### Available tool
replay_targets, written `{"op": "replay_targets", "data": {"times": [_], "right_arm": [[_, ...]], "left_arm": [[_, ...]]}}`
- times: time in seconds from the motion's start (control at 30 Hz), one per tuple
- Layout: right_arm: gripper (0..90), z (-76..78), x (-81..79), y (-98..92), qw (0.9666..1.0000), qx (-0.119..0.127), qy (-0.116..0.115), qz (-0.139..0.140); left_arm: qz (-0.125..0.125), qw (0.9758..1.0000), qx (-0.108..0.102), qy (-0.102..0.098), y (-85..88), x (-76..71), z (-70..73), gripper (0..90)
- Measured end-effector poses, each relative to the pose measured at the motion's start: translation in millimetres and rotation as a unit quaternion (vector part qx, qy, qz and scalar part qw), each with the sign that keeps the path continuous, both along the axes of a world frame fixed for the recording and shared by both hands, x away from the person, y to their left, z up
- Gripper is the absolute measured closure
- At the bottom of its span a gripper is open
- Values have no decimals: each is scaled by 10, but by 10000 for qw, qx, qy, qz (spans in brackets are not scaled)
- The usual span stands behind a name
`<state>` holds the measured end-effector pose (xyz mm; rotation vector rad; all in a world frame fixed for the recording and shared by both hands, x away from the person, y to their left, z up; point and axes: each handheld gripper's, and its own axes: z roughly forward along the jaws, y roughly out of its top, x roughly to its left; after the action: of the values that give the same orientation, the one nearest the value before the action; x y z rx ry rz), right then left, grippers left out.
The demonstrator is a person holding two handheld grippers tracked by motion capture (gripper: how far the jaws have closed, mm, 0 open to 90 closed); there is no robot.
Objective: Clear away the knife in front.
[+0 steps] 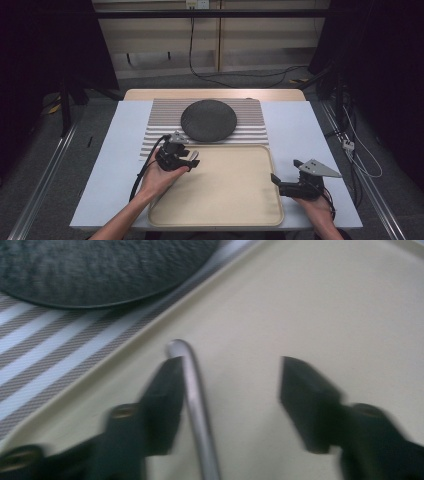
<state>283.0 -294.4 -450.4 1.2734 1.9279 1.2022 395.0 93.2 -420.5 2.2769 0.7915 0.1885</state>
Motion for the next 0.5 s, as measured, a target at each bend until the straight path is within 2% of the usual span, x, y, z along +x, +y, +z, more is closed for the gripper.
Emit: {"op": "replay_targets", "data": {"times": [0.03, 0.17, 0.23, 0.33, 0.4, 0.5], "right_arm": [[33, 3, -1, 4, 10000, 4, 1, -3], [33, 9, -2, 18, 10000, -14, -6, 5], [33, 10, -2, 24, 10000, -17, -2, 6], [33, 8, -2, 22, 10000, 5, -7, 0], [33, 6, 3, 15, 10000, 11, 3, -9], [33, 7, 5, 16, 10000, 7, -6, 8]], "left_arm": [[-65, 10000, 31, 23, -23, -13, -30, 572], [-143, 9996, 181, 138, -59, -42, -129, 826], [-129, 9995, 243, 141, -58, -29, -164, 900], [-51, 9992, 383, 136, -48, -8, -198, 900], [-96, 9988, 450, 167, -40, 2, -228, 900], [-70, 9990, 425, 148, -27, 10, -233, 900]]}}
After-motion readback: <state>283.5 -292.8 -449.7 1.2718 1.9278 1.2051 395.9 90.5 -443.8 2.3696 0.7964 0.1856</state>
